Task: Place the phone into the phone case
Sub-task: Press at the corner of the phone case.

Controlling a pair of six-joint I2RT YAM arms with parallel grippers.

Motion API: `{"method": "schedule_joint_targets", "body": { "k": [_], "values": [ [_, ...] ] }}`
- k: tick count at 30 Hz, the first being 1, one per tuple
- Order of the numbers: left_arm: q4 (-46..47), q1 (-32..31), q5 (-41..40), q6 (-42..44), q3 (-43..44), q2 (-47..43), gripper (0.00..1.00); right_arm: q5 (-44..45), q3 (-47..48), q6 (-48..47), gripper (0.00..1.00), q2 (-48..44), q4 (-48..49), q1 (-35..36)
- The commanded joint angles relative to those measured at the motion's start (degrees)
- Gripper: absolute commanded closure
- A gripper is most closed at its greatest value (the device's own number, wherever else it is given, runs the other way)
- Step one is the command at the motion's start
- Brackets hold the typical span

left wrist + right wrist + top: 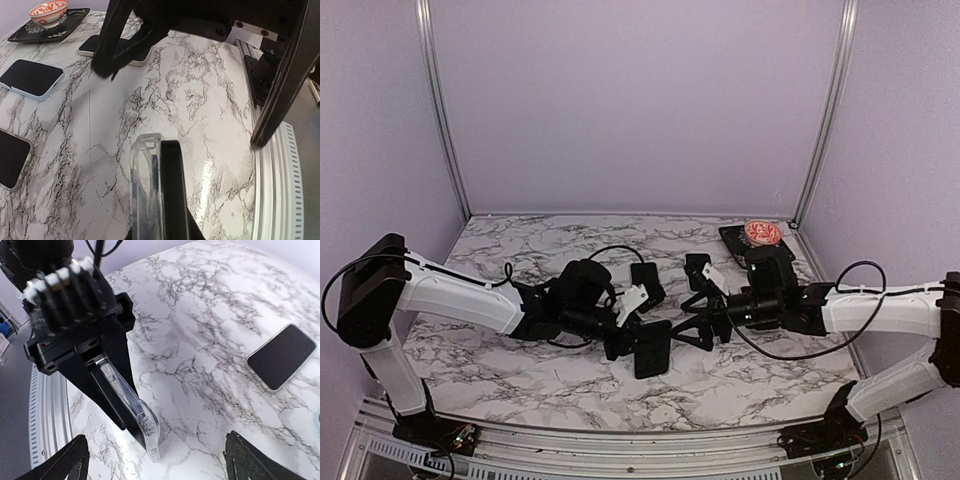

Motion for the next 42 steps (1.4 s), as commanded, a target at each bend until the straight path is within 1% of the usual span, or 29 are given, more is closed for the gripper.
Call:
{"method": "schedule_joint_targets", "body": {
  "k": [1, 2, 3, 4, 5, 7, 11, 14, 17, 19, 23, 30, 31, 34, 38, 41, 42],
  "values": [
    [-14.97, -0.29, -6.81, 7.67, 2.18, 3.21, 1.00, -17.74, 2.36, -7.47, 0.13, 7.60, 3.16, -3.81],
    [-15.00, -0.33, -6.94, 7.50, 1.99, 3.10, 1.00, -19.25, 1.91, -7.74, 0.16, 8.56, 3.89, -4.75],
    [-14.85, -0.34, -7.12, 7.47, 1.61, 2.73, 0.97, -19.73, 1.44, -8.11, 0.19, 9.42, 4.18, -5.02],
    [-14.81, -0.34, -7.31, 7.47, 1.29, 2.50, 0.90, -19.26, 0.97, -8.17, 0.21, 9.99, 4.60, -5.07],
    [-14.74, -0.38, -7.44, 7.47, 1.02, 2.44, 0.86, -19.54, 0.63, -8.14, 0.22, 10.46, 5.10, -5.09],
    [-14.69, -0.63, -7.82, 7.59, 0.92, 2.74, 0.83, -21.20, -0.30, -8.72, 0.28, 10.68, 7.08, -5.04],
    [-14.32, -1.25, -9.03, 7.43, 1.45, 3.81, 0.83, -19.76, -3.85, -10.64, 0.28, 9.40, 13.61, -5.04],
    [-13.36, -1.66, -10.26, 7.16, 0.98, 3.47, 0.81, -20.47, -6.57, -11.90, 0.29, 8.99, 19.14, -4.95],
    [-11.41, -1.81, -10.58, 7.39, -0.60, 1.84, 0.81, -20.14, -7.26, -12.65, 0.34, 9.30, 23.41, -4.70],
    [-10.38, -1.83, -10.60, 7.87, -0.99, 1.24, 0.81, -20.11, -5.94, -14.44, 0.38, 9.77, 23.37, -4.59],
    [-10.43, -2.00, -10.84, 8.08, 0.36, 2.53, 0.81, -20.70, -4.02, -18.05, 0.38, 11.04, 21.99, -3.29],
    [-10.31, -2.60, -11.45, 8.35, 0.91, 3.08, 0.82, -20.56, -2.36, -20.22, 0.39, 12.67, 20.82, -1.01],
    [-10.35, -2.62, -11.80, 8.35, 0.98, 3.07, 0.82, -20.68, -2.17, -20.28, 0.43, 13.01, 20.82, -0.85],
    [-10.39, -2.76, -12.35, 8.46, 1.19, 2.98, 0.82, -20.70, -1.78, -20.48, 0.64, 13.74, 20.16, -0.48],
    [-10.97, -2.80, -12.15, 8.59, 1.61, 3.40, 0.81, -21.54, -1.14, -21.33, 0.85, 13.68, 18.80, -0.31],
    [-11.03, -2.80, -12.44, 8.38, 1.81, 3.40, 0.82, -21.19, -0.86, -23.19, 0.97, 13.42, 16.49, -0.37],
    [-10.89, -2.80, -12.44, 8.34, 1.81, 3.16, 0.82, -21.06, -0.98, -23.69, 1.00, 13.31, 16.08, -0.37]
  ]
}}
